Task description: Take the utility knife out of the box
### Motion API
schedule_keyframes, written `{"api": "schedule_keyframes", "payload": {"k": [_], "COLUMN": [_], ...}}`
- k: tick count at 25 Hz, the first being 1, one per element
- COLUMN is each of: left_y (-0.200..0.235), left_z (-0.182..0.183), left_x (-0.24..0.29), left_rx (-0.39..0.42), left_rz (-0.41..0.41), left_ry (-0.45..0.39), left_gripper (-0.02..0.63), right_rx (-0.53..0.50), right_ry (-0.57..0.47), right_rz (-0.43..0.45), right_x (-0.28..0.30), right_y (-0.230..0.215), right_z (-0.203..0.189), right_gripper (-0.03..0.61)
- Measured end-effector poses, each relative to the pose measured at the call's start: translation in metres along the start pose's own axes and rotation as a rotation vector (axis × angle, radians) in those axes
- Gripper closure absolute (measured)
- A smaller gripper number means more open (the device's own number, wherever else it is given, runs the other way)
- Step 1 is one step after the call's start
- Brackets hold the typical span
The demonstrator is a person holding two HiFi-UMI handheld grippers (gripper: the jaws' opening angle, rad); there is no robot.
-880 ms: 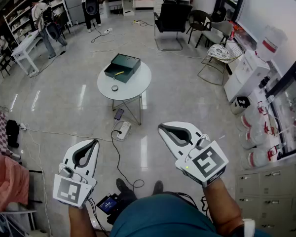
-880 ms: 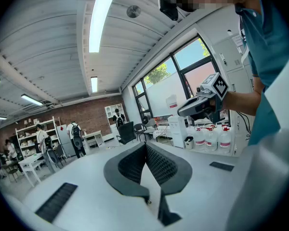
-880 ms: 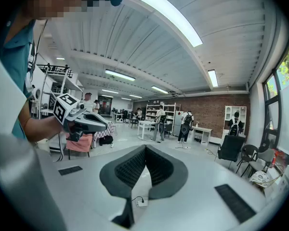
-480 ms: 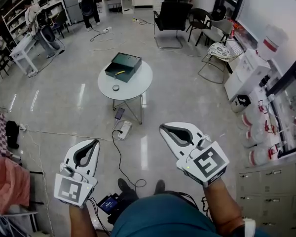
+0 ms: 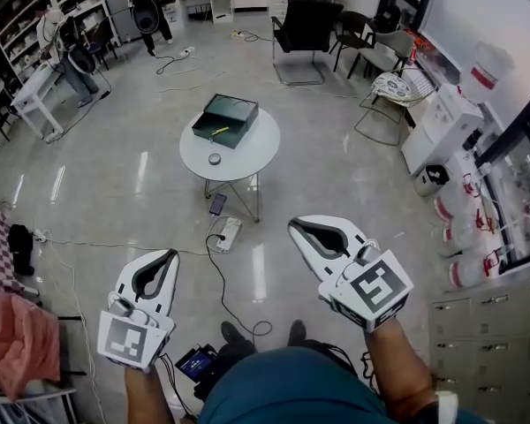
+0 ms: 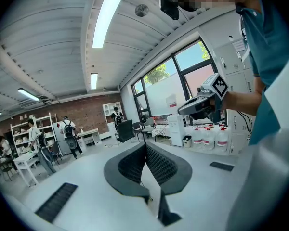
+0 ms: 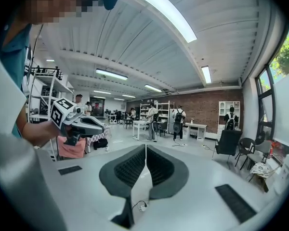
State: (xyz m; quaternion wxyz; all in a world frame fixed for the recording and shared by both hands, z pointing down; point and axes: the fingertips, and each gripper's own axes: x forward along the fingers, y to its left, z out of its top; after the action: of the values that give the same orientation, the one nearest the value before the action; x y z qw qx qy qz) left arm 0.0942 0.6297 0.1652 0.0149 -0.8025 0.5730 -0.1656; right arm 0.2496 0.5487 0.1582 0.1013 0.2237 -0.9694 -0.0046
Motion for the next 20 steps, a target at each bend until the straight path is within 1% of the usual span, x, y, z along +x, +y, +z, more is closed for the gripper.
{"api": "schedule_keyframes", "payload": {"k": [4,8,12,16,20], "left_y": [0.04,0.084,0.119,0.139,0.151], "left_z": [-0.008,-0.019,-0.025,-0.033,-0.04], "left_x": [-0.013,-0.026,-0.028,-0.022,-0.003], "left_rx": [0.0,0.007,0.016,0.017,0.003], "left_rz": [-0.015,-0.024,-0.055,-0.093,-0.096], "left_ry": [-0.007,-0.02,-0.039,-0.044,-0.037], "left_gripper": [0.595,0.595,0.595,0.595,0.595], "right_rx": [0.012,0.021,0.014,0.011,0.01], "right_ry": [0.01,0.052,0.019,0.043,0.039], "right_rz": [-0.046,-0.088,-0.101,-0.133,-0.111], "right_x": [0.031,0.066,0.1,0.123,0.139], "right_y": [0.013,0.03,0.042,0.04,0.026], "right_z": [0.013,0.023,0.035,0.041,0.035], "right_gripper": [0.54,0.54,0.54,0.54,0.54]}}
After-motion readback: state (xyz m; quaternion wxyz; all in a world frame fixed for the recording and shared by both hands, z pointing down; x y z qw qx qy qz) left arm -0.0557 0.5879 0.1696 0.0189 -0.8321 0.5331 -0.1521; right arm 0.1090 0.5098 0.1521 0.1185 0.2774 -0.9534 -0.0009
